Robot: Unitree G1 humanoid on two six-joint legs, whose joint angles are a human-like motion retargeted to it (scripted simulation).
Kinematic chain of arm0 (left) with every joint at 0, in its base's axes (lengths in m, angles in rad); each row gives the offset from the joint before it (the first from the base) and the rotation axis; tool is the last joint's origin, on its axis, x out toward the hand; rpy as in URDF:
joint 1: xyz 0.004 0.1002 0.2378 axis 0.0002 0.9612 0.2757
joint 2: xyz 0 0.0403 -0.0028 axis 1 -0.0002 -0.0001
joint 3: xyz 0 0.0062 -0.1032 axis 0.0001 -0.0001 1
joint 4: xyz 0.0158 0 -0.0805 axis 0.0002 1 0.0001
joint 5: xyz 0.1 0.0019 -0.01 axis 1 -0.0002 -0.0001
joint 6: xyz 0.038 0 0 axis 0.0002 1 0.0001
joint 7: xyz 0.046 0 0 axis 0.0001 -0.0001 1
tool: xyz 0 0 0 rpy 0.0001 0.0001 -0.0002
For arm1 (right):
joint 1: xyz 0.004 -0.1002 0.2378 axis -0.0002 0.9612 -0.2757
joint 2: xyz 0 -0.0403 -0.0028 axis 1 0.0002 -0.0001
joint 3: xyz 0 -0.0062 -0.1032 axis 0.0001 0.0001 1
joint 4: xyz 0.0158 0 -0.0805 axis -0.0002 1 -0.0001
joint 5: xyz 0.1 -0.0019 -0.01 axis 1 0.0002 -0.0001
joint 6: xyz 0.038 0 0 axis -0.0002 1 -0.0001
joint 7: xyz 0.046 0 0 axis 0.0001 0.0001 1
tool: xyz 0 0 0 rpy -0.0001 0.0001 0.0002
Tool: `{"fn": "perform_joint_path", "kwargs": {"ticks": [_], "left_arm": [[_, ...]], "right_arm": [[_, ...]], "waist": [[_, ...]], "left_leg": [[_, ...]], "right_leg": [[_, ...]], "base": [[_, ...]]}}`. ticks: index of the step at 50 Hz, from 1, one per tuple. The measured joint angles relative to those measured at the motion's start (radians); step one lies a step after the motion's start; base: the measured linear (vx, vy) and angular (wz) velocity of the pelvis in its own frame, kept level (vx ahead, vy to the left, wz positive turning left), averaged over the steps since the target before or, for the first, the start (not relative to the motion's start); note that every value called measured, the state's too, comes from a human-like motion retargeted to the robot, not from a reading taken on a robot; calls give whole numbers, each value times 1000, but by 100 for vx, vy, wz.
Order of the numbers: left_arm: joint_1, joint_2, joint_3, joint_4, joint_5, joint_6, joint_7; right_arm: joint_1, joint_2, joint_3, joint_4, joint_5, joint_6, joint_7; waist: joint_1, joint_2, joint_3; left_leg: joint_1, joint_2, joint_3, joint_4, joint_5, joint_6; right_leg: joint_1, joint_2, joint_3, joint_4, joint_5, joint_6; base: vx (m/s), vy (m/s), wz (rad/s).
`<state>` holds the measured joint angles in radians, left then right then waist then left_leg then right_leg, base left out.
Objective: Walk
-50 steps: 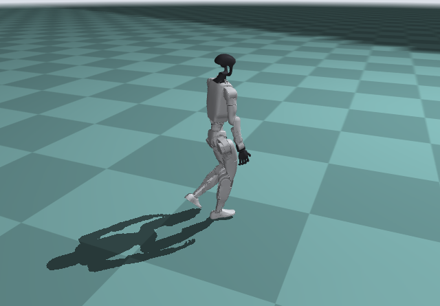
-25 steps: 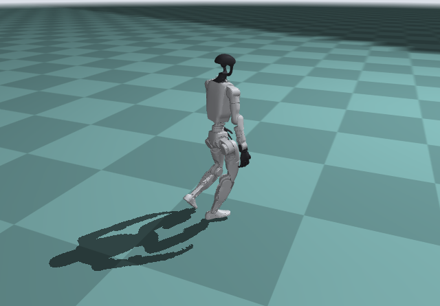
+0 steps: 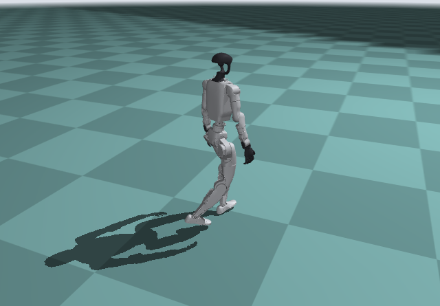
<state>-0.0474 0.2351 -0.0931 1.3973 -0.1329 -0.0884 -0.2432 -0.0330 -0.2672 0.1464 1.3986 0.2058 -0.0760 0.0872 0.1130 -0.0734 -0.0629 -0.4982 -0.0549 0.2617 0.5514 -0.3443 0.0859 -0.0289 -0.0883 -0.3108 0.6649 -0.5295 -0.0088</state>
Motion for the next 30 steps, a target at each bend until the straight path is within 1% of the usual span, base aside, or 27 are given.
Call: {"fn": "perform_joint_path", "kwargs": {"ticks": [2,3,5,7,10,12,13,15,18,20,22,25,27,28,30], "left_arm": [[-26,2,-2,-3,-7,1,16],[-42,1,-6,-6,-7,1,27],[-80,-3,-21,-12,-2,4,54],[-125,-11,-42,-18,8,9,83],[-209,-30,-70,-26,20,19,116],[-258,-48,-89,-41,29,18,119],[-288,-59,-97,-49,32,16,116],[-325,-79,-120,-73,45,6,106],[-354,-101,-151,-109,65,-11,76],[-352,-113,-166,-124,77,-18,60],[-340,-118,-171,-128,87,-20,41],[-296,-121,-158,-108,94,-14,14],[-255,-120,-139,-75,94,-4,-3],[-234,-118,-129,-55,93,2,-12],[-198,-111,-112,-16,91,14,-32]], "right_arm": [[25,-8,-6,17,-4,7,-6],[33,-11,-9,23,-4,9,-11],[41,-13,-13,28,-2,12,-23],[39,-9,-13,24,2,10,-37],[27,6,-6,11,11,7,-55],[25,18,2,1,12,9,-60],[19,21,4,-3,12,12,-60],[20,32,9,-6,12,15,-56],[27,42,14,-8,5,18,-43],[36,47,20,-10,-3,18,-36],[40,47,16,-10,-12,18,-27],[40,37,2,-3,-27,16,-20],[34,26,-9,4,-37,13,-23],[28,21,-13,6,-40,11,-24],[13,13,-18,5,-42,8,-29]], "waist": [[-24,-40,12],[-37,-61,20],[-68,-99,40],[-101,-123,62],[-144,-129,97],[-161,-110,119],[-160,-84,133],[-158,-54,147],[-139,-9,132],[-127,-14,124],[-114,-14,103],[-99,4,73],[-91,31,66],[-88,48,67],[-83,92,74]], "left_leg": [[64,-75,8,-30,-14,22],[100,-114,12,-55,-18,33],[177,-191,12,-118,-15,51],[263,-252,-9,-197,0,60],[413,-301,-63,-352,38,61],[497,-296,-97,-424,47,59],[551,-275,-113,-484,58,58],[613,-249,-135,-532,54,57],[622,-197,-147,-517,12,54],[626,-200,-150,-489,-10,54],[619,-194,-156,-437,-41,50],[591,-162,-162,-282,-96,29],[545,-120,-160,-92,-120,-5],[512,-90,-156,29,-120,-29],[435,8,-125,291,-60,-77]], "right_leg": [[-61,-111,17,248,60,29],[-98,-176,25,376,87,31],[-177,-295,53,585,103,16],[-259,-373,85,696,53,-19],[-380,-417,107,709,-45,-61],[-442,-390,95,623,-71,-70],[-461,-349,76,553,-66,-69],[-496,-282,46,402,-38,-45],[-513,-159,-18,110,51,2],[-534,-142,-33,32,74,29],[-525,-125,-50,-9,97,27],[-474,-93,-67,-28,120,-2],[-428,-60,-72,-23,107,-29],[-403,-37,-78,-21,96,-43],[-355,19,-95,-25,74,-68]], "base": [[42,7,53],[42,7,49],[43,7,46],[46,5,42],[51,2,33],[55,0,17],[58,-1,-2],[59,-2,-2],[60,-4,-7],[57,-5,-8],[59,-7,-2],[57,-9,-4],[48,-10,-14],[41,-10,-18],[34,-10,-18]]}}
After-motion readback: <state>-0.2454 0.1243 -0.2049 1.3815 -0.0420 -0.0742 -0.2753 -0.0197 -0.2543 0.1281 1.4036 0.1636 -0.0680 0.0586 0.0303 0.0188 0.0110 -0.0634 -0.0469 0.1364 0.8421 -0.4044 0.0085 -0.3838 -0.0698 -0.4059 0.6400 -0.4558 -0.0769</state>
